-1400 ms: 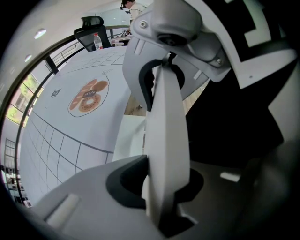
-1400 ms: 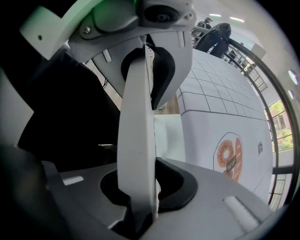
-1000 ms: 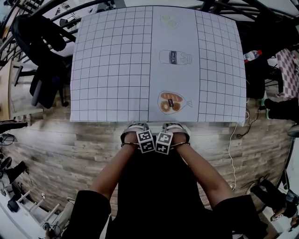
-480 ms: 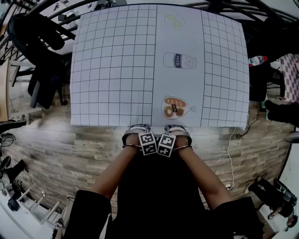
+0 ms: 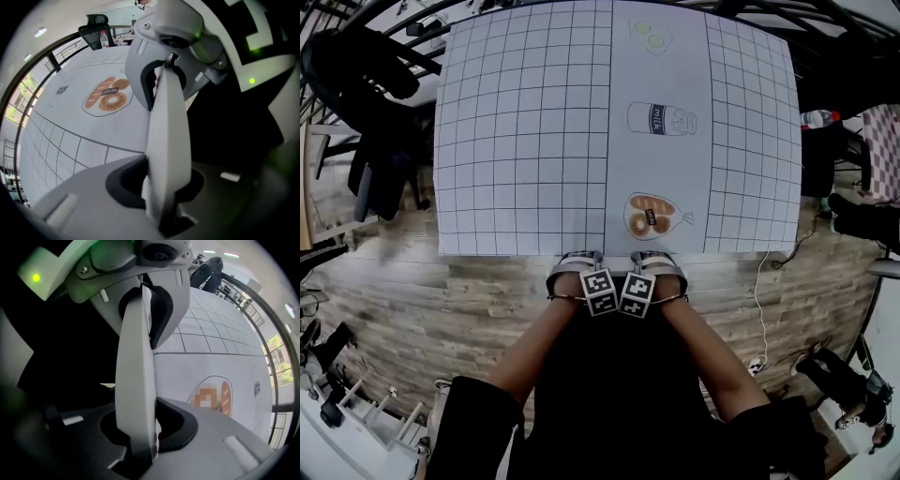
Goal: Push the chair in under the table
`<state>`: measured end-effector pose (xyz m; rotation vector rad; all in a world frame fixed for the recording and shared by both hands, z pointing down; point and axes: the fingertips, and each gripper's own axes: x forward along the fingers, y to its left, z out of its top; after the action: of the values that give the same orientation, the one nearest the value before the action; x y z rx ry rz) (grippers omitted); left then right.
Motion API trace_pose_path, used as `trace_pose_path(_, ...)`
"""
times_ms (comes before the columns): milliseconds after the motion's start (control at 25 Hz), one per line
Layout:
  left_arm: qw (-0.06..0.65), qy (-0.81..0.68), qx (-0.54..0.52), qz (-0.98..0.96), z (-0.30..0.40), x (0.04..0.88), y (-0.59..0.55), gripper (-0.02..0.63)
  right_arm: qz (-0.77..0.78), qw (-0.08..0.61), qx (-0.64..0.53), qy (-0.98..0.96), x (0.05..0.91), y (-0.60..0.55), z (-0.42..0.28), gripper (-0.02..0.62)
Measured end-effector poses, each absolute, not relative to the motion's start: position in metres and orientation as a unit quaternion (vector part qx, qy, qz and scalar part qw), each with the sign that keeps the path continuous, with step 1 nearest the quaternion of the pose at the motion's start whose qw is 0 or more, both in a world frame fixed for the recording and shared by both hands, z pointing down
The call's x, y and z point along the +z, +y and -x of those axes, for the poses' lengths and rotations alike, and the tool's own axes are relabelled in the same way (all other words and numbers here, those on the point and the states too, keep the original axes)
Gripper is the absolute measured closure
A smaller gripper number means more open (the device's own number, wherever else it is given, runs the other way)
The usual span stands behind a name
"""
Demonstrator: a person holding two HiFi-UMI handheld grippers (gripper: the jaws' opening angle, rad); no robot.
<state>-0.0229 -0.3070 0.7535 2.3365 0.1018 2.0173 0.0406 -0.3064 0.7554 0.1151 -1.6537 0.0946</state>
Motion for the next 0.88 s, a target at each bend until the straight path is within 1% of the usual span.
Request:
trace_pose_path(280,0.037,0.037,0.653,-0.756,0.021,0.753,-0.302,0.501,-0.053,0.674,0.046,-0.736,0.754,-0.303,-0.043,0.491)
trace_pose_path(360,0.04,0.037,0.645,-0.762,0.018,0.75,-0.302,0.505,-0.055,0.656,0.069,-0.749,0.748,-0.302,-0.04,0.489)
trace_pose_path(440,0.048,0.045,0.631,-0.773,0.015,0.742,-0.304,0.5,-0.062,0.629,0.1,-0.768,0.739,-0.303,-0.035,0.471)
trace_pose_path(560,0.065,0.045,0.614,-0.786,0.004,0.72,-0.302,0.494,-0.068,0.606,0.107,-0.785,0.718,-0.303,-0.038,0.456)
trace_pose_path(720,0.087,0.007,0.578,-0.811,-0.013,0.684,-0.304,0.488,-0.086,0.581,0.094,-0.804,0.689,-0.307,-0.048,0.449)
trace_pose_path(880,0.13,-0.049,0.525,-0.84,-0.017,0.643,-0.308,0.488,-0.111,0.532,0.132,-0.829,0.655,-0.303,-0.047,0.451)
